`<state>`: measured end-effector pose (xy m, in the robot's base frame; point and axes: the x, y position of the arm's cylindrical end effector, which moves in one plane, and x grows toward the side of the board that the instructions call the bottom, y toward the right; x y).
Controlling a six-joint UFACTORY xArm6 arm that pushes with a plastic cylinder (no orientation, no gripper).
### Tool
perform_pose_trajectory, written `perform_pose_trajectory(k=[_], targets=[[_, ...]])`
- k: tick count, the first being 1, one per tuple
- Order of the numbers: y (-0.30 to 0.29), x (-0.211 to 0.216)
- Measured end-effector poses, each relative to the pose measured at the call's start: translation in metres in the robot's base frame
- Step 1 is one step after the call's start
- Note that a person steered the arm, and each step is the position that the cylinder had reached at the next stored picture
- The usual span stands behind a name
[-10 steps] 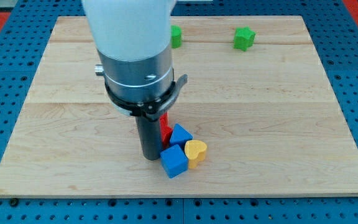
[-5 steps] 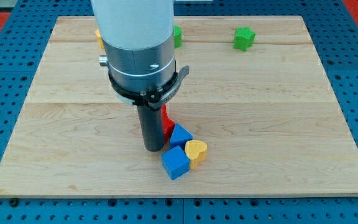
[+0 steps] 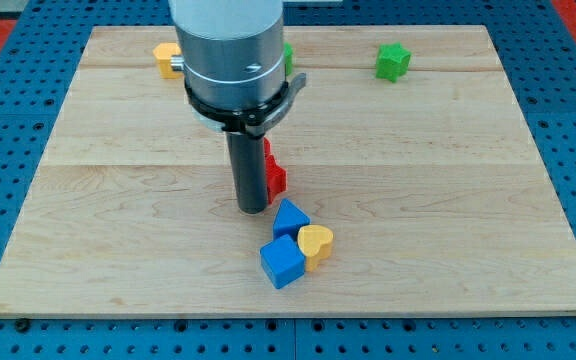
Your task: Slide the group of red blocks to the center of the board
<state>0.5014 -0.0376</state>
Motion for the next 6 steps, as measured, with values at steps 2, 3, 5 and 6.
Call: perform_pose_trajectory(k=[2,3,5,6], targets=[[0.015,0.000],[0.015,-0.009],[0.005,-0.033],[-0.007,-0.036]])
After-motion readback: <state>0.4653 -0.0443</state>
